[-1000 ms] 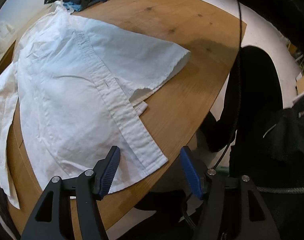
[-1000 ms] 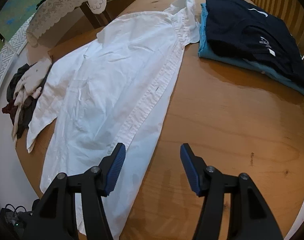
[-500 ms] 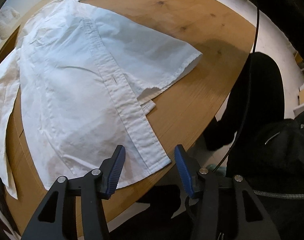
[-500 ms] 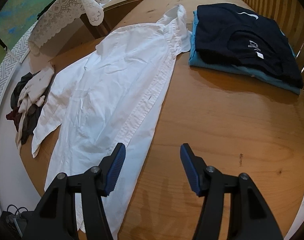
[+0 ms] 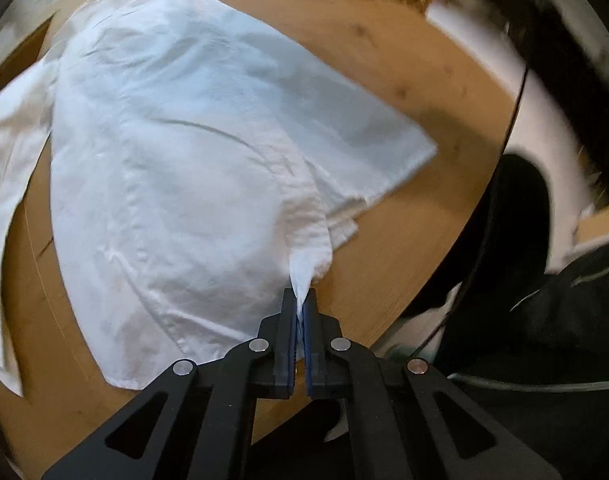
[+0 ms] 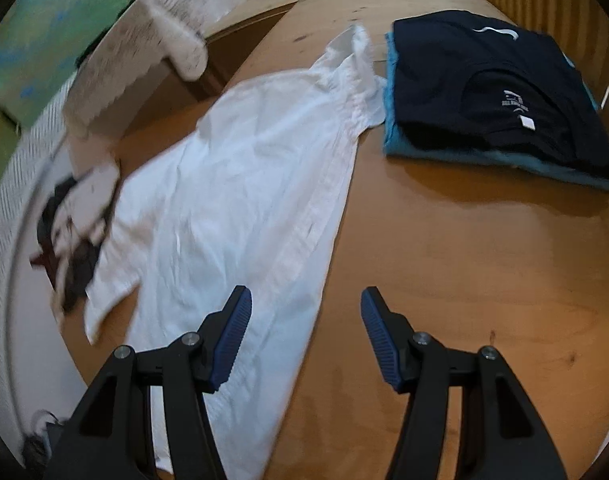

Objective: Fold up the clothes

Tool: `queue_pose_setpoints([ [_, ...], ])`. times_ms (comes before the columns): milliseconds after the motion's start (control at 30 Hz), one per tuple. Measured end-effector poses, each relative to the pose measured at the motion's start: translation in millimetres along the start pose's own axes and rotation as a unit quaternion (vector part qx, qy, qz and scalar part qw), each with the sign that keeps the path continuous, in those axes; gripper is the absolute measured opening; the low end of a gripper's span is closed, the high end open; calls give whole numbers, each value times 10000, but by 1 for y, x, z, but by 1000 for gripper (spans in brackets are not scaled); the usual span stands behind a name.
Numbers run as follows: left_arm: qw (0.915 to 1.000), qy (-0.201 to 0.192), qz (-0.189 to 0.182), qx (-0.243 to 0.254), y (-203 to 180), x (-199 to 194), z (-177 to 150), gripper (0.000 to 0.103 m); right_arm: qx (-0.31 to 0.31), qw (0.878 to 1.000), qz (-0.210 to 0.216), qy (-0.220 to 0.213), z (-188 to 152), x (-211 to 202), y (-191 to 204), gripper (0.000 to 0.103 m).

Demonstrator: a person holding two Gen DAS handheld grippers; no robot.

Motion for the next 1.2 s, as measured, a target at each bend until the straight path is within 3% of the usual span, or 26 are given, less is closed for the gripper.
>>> queue_pose_setpoints([
  [167,9963,-710,16,-484,21,-42,-1,2,269,9995,113,-101,39,7,2,56],
  [267,9928,-1011,138,-630,27,-63,5,2,424,9991,-7,-96,73,31,3,56],
  [400,9914,-1093,392,-599,48,-73,15,2,591,9980,-192,70,106,66,-1,56],
  [633,9937,-1005,329,-380,53,-61,21,2,903,9954,-127,299,128,111,-15,56],
  [667,9935,-1022,305,-389,54,-62,21,2,910,9953,-112,302,129,114,-15,53],
  [700,9932,-1050,285,-416,56,-63,21,2,890,9956,-98,266,130,114,-15,35],
  [767,9923,-1094,325,-478,61,-65,20,2,834,9963,-67,184,133,112,-14,8],
  [1000,9910,-1157,350,-574,68,-69,11,2,363,9983,-379,-256,139,91,7,6],
  [1200,9896,-1366,162,-418,59,-80,19,2,-708,9866,-1268,-741,149,57,58,6],
])
Point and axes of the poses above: each gripper's, at about its wrist camera, not at the fingertips, and x roughly the way its jaws point, y to its left, z to its top, the point moved 3 cm from there along x, roughly the way its jaws point, and after that the axes turned 14 degrees about x, right-handed, at the moved point
